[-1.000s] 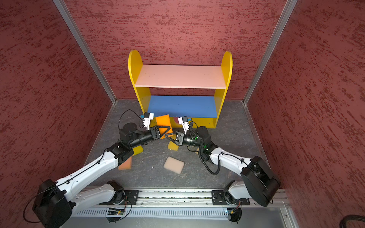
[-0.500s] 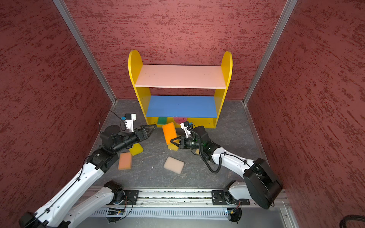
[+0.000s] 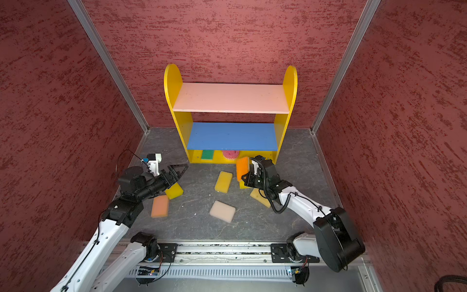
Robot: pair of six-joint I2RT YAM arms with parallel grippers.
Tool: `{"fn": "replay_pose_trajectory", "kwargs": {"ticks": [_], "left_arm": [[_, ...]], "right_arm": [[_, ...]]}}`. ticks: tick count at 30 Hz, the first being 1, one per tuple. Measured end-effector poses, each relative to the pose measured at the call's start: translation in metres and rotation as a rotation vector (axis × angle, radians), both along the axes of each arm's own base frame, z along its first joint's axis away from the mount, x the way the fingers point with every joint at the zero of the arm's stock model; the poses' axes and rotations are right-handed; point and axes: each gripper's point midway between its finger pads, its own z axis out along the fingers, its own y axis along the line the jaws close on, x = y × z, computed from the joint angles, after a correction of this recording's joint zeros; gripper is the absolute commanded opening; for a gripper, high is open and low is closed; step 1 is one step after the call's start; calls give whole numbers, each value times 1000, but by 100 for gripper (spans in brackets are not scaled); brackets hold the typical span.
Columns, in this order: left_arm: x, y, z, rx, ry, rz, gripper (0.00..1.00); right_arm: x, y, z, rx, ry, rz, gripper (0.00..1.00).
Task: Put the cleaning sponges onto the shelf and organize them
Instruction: 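Carry the orange sponge under the blue board while the left gripper draws back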
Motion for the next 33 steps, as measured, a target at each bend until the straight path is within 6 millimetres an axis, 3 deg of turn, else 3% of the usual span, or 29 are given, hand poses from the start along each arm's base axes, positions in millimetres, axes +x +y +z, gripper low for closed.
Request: {"fn": "replay_pose_trajectory", "kwargs": {"ticks": [7,13,22,33], "left_arm": [[3,-4,-11,-11,41,-19,94],[5,-3,-13,-5,45,-23,95],[9,3,-17,2,54,-14,95],[3,6,-18,-1,43,-8,96]], "right_arm": [[19,-28,-17,-132,11,-84,0],[48,-28,-23,-163,-5,-115,0],[79,-17,-55,-156,8,-137,2],[109,-24,-45,-168,-117,-221,8]]}}
